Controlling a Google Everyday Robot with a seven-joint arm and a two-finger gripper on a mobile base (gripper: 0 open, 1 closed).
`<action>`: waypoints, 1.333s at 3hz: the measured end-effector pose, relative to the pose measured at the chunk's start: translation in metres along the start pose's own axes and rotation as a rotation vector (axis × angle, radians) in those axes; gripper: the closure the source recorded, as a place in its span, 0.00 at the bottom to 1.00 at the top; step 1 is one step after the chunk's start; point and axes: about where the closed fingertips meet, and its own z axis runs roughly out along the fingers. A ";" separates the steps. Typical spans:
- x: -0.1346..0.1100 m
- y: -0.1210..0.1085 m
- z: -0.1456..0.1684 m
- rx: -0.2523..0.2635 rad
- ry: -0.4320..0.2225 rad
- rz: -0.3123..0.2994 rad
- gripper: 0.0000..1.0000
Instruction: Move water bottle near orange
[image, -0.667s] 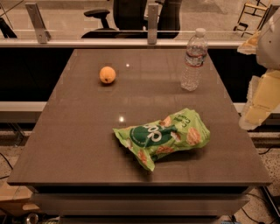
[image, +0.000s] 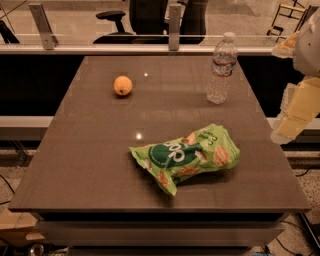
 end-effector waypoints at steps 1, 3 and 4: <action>-0.001 -0.013 -0.001 0.042 -0.033 0.016 0.00; 0.004 -0.050 0.003 0.116 -0.140 0.066 0.00; 0.005 -0.071 0.016 0.131 -0.200 0.095 0.00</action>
Offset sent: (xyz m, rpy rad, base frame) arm 0.0474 -0.0178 0.0128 0.1276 -0.1471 -0.0444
